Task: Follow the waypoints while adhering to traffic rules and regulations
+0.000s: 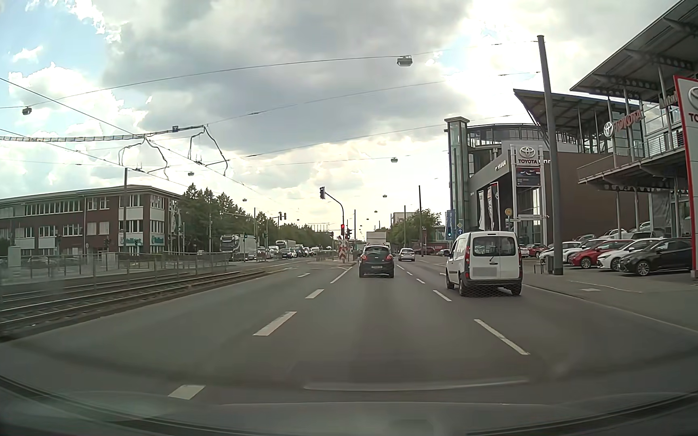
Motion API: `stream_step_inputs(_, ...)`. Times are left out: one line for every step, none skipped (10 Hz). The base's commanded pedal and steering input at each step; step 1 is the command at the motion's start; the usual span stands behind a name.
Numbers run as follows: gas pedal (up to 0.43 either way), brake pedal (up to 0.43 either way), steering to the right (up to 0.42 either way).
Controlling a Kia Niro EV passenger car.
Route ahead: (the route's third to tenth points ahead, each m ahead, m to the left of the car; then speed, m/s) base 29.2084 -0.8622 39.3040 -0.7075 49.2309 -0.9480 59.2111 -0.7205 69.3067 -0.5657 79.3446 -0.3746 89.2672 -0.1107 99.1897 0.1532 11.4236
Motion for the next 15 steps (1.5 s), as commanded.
stream_step_inputs(0.000,0.030,-0.001)
stream_step_inputs(0.000,0.030,-0.001)
stream_step_inputs(0.000,0.030,-0.001)
stream_step_inputs(0.000,0.030,-0.001)
stream_step_inputs(0.000,0.037,-0.001)
stream_step_inputs(0.000,0.030,0.000)
stream_step_inputs(0.000,0.030,0.000)
stream_step_inputs(0.000,0.037,0.000)
stream_step_inputs(0.000,0.030,0.000)
stream_step_inputs(0.000,0.030,0.000)
stream_step_inputs(0.000,0.030,0.000)
stream_step_inputs(0.000,0.030,0.000)
stream_step_inputs(0.000,0.030,0.000)
stream_step_inputs(0.000,0.030,0.000)
stream_step_inputs(0.000,0.030,0.000)
